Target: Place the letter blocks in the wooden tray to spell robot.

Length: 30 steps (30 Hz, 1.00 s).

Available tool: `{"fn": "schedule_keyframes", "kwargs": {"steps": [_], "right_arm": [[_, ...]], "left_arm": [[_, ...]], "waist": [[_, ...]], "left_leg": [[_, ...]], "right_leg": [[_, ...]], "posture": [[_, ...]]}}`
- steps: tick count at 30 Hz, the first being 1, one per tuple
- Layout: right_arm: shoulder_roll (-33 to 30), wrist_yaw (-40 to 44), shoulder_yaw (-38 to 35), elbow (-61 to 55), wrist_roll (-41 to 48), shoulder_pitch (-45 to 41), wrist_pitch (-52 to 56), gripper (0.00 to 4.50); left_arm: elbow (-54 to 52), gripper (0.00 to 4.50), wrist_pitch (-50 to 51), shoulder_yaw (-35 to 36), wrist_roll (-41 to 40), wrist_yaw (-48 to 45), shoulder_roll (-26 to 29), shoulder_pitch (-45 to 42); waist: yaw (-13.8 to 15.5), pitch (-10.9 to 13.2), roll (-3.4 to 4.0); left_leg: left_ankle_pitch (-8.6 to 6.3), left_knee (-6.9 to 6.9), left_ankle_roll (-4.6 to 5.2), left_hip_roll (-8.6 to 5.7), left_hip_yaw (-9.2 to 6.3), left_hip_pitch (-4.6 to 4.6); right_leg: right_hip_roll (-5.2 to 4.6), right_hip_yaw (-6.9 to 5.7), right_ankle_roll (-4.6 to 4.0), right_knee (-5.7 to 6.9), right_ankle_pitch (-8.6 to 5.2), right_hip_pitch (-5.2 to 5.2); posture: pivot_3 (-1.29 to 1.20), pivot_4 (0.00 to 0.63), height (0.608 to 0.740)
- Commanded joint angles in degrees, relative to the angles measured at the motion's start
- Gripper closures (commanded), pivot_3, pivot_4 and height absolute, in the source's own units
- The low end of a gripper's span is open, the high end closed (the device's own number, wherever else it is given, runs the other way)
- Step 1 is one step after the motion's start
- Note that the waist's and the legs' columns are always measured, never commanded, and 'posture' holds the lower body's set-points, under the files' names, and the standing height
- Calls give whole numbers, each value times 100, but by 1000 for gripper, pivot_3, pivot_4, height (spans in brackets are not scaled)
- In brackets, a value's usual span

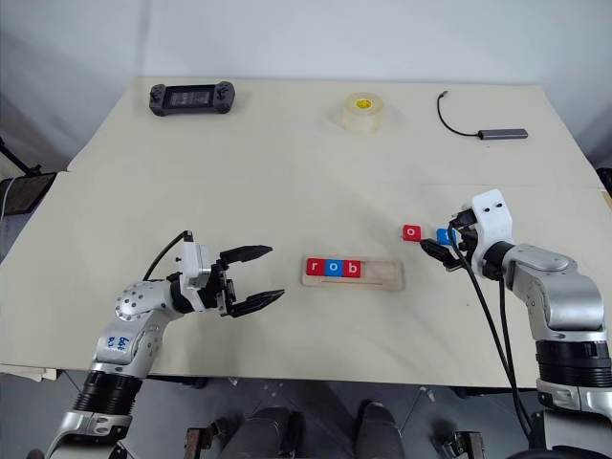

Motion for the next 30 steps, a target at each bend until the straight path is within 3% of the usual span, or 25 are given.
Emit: {"fn": "schedule_keyframes", "kwargs": {"steps": [1,9,13,22,30], "right_arm": [[44,-52,-49,-421,117,-90,191,19],[177,-313,227,-576,29,-575,857,19],[755,-1006,228,-517,-24,-959,1592,19],[1928,-2646,-175,-73,-561,-1323,1779,19],[2250,-2970,-230,-123,-656,-1283,1899,19]], "left_arm": [[-254,0,-64,57,12,40,37,61],[-221,0,-70,49,18,39,45,7],[-239,0,-58,41,22,70,30,-2],[-430,0,-2,38,5,197,25,142],[-526,0,27,67,-14,248,55,208]], "waist": [[-2,0,0],[-10,0,0],[-14,0,0],[-14,0,0],[-82,-1,1]], "left_leg": [[0,0,0,1,0,0],[0,0,0,1,1,1],[0,0,0,2,0,1],[0,0,-1,-5,-1,-1],[0,-3,-1,-5,3,-1]], "right_leg": [[1,0,0,0,0,0],[1,1,0,3,0,-2],[1,1,0,3,0,-2],[0,4,0,16,0,-10],[2,9,-1,27,0,-17]], "posture": [[0,150,740],[0,150,740],[0,150,740],[0,150,740],[0,150,740]]}}
